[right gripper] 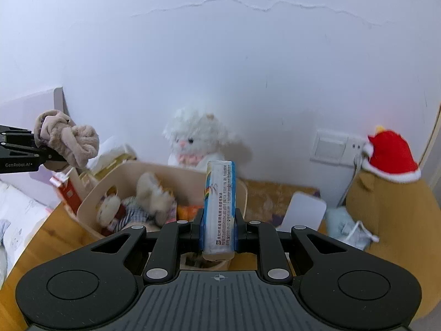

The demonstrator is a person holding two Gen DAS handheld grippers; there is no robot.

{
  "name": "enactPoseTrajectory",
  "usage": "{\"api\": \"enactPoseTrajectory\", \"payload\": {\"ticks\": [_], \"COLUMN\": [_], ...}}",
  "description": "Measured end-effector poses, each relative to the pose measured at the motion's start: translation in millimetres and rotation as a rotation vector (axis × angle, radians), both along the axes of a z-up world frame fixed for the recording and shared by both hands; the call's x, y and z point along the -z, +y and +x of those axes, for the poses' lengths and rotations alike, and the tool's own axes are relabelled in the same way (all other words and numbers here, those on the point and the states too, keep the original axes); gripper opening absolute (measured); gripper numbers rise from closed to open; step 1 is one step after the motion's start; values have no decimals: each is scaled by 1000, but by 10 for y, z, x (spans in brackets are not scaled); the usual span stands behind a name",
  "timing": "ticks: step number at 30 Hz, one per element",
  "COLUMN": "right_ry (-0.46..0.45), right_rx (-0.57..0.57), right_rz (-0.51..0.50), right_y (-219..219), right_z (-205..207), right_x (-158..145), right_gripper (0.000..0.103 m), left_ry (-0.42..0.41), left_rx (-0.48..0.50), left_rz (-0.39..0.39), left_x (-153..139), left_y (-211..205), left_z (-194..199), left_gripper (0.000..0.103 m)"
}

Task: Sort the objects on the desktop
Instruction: 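Lift the sock and packet and carry both over the basket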

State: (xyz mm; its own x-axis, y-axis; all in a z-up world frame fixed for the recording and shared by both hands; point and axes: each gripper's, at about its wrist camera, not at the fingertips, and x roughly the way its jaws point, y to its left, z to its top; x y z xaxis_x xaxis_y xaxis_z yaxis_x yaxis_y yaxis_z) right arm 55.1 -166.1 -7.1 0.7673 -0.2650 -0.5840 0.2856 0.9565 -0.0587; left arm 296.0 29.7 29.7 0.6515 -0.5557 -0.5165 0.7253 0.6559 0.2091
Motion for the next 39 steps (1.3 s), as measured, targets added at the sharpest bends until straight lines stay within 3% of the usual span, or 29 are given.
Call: {"api": "enactPoseTrajectory", "payload": {"ticks": [5,12,18,29,39], "right_ry": [-30,-41,-10,166,343], "right_rx": [-17,-56,-87,-108,-120], "right_rz": [-33,-58,-53,44,125], "right_y": [-49,-38,-42,-140,-102], "right_z": [254,573,873,1430,1694], "right_x": [-104,-153,-9,614,1141], "right_gripper": [17,17,17,17,17], "left_ry": [51,53,91,205,322], "left_rx": [-6,7,9,10,-25], "left_rz": [-36,-16,23,172,275], "left_x": [-25,53,242,864,1174], "left_y": [-97,-238,-381,-643,-771], "left_z": [227,397,544,778,835], "left_gripper": [26,26,27,27,30]}}
